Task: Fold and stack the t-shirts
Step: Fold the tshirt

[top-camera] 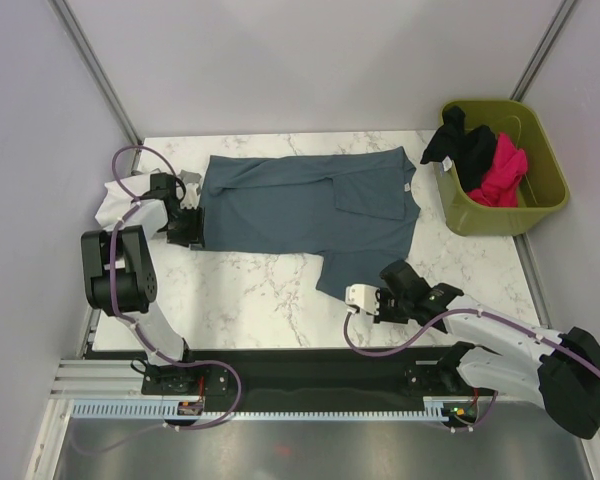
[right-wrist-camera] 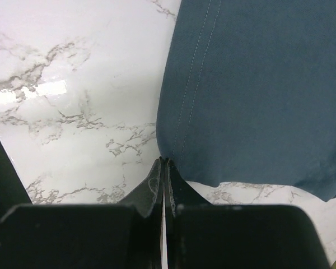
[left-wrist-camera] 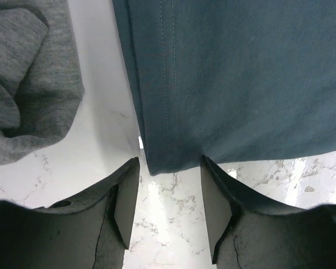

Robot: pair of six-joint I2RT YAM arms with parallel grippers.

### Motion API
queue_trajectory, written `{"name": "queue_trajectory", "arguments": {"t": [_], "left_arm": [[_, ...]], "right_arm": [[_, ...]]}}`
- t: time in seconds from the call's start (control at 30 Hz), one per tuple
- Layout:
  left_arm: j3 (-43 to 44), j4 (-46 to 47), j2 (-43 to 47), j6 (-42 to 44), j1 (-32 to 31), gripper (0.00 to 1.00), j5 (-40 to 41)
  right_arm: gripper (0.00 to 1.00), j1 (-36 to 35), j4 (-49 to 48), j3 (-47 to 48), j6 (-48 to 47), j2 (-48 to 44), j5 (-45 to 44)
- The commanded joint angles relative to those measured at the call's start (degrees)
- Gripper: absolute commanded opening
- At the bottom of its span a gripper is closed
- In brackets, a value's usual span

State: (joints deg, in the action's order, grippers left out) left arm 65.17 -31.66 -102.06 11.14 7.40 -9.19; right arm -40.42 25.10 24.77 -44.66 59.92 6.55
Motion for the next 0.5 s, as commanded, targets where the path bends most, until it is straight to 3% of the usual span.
{"name": "queue_trajectory", "arguments": {"t": [0.0,0.07,0.1,0.2,0.33,0.47], "left_arm": [[1.89,-0.16,-0.51,-1.73,0.25,0.55,-0.39],[1.89,-0.16,-1.29,-1.73,0.25,0.55,-0.39],[2.07,-1.37,-1.65,-1.47,0.16,0.36,-2.39],[2.42,-2.79,-2.00,-1.20,0.33,0.21,-4.16],[1.98,-3.23,-0.86,-0.59,0.25,0.08,-4.78],[2.77,-4.37,1.42,0.37,0.34,0.02,-4.26]], "right_arm": [[0.00,0.52,-0.05,-0.34,0.28,-1.03,-0.13],[0.00,0.70,-0.23,-0.43,0.37,-1.12,-0.13],[0.00,0.70,-0.23,-0.43,0.37,-1.03,-0.22],[0.00,1.22,-0.58,-0.25,1.07,-1.12,-0.66],[0.00,2.28,-1.28,0.27,2.47,-1.30,-1.10],[0.00,5.60,-1.28,3.60,5.37,-2.00,-3.02]]}}
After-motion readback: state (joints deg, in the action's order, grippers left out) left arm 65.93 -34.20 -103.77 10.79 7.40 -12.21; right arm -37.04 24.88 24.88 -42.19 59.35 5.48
